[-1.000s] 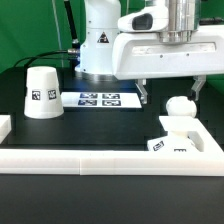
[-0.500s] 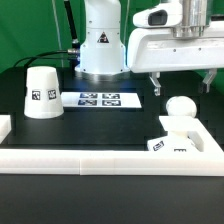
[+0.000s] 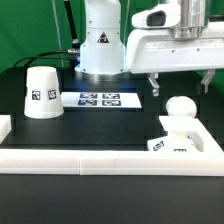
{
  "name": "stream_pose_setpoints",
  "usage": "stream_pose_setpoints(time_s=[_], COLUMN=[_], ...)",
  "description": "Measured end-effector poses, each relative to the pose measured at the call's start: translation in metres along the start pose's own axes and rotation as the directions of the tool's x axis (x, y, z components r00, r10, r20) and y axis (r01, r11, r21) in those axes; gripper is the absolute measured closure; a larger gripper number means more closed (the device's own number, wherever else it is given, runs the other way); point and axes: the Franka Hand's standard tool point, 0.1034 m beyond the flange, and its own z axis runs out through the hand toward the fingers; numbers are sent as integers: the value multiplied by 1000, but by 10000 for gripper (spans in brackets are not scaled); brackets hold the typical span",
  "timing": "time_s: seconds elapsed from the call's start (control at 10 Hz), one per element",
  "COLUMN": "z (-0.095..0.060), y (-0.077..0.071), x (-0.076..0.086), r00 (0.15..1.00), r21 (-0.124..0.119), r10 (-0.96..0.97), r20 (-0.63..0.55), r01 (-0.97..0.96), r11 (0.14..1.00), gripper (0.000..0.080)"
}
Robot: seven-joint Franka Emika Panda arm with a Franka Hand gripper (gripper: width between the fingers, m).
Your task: Assemble lamp
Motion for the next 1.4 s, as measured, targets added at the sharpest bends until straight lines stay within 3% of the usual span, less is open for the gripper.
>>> stream_pose_setpoints(time_s=[0.2, 0.5, 0.8, 1.2, 1.4], z=[7, 15, 16, 15, 15], y=[-5, -8, -27, -28, -28], x=[-20, -35, -37, -37, -43], r00=[1000, 999, 999, 998, 986], r21=[0, 0, 4, 4, -10], r10=[0, 1, 15, 18, 19], r20=[19, 35, 41, 61, 167], r01=[0, -1, -16, -18, -18], r11=[1000, 1000, 1000, 1000, 1000], gripper=[100, 100, 100, 100, 100])
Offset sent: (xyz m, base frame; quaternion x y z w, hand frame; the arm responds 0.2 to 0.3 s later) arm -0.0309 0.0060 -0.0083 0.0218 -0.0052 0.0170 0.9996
